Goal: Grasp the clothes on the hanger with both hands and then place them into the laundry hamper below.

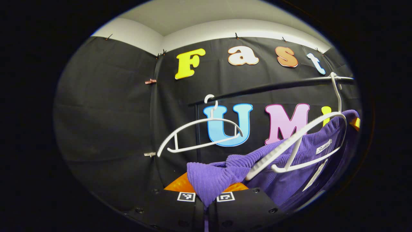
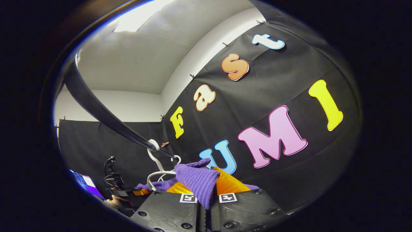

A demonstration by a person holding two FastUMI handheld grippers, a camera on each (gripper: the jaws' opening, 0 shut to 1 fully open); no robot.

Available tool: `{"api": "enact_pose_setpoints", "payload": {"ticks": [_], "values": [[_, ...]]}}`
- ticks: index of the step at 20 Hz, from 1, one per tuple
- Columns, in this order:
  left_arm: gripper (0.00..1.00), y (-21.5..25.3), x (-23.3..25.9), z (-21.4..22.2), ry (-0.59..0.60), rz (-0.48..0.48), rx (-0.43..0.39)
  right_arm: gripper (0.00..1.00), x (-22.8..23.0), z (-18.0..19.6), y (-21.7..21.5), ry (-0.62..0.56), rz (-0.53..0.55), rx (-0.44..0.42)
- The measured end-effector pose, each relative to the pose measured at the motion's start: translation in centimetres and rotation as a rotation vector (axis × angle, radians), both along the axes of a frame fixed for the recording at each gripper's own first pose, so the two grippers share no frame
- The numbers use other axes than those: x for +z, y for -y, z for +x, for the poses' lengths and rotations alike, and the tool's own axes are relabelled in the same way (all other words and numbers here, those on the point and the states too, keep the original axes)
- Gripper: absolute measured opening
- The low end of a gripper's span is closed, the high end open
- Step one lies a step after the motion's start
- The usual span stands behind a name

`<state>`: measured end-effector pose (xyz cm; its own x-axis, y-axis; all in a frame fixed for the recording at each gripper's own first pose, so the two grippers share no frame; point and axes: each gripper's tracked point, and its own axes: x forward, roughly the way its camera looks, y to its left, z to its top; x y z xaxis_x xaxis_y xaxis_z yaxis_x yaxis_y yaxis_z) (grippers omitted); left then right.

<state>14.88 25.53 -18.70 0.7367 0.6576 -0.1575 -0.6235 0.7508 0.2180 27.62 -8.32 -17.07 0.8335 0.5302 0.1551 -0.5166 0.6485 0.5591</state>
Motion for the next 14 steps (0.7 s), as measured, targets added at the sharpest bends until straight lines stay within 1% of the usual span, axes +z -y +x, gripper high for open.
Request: {"api": "enact_pose_setpoints", "payload": {"ticks": [2, 3, 6, 10, 12, 14], "values": [[0.09, 0.7, -2.6, 0.2, -0.021, -0.05, -0.001, 0.14, 0.0, 0.1, 0.8, -0.002, -0.003, -0.022], [0.09, 1.8, -3.6, 0.4, -0.028, -0.075, -0.016, 0.14, -0.1, 0.3, 1.2, -0.005, -0.006, -0.037], [0.1, 6.4, -6.8, 0.9, -0.082, -0.125, -0.092, 0.14, -1.7, 1.6, 3.7, -0.028, -0.044, -0.103], [0.1, 11.5, -8.7, 2.1, -0.116, -0.189, -0.185, 0.14, -3.9, 2.4, 6.4, -0.069, -0.085, -0.173], [0.1, 13.7, -9.4, 2.9, -0.126, -0.218, -0.23, 0.14, -5.4, 2.8, 8.2, -0.102, -0.125, -0.227], [0.1, 15.2, -10.1, 3.4, -0.145, -0.233, -0.258, 0.15, -8.1, 3.0, 10.8, -0.156, -0.21, -0.3]]}}
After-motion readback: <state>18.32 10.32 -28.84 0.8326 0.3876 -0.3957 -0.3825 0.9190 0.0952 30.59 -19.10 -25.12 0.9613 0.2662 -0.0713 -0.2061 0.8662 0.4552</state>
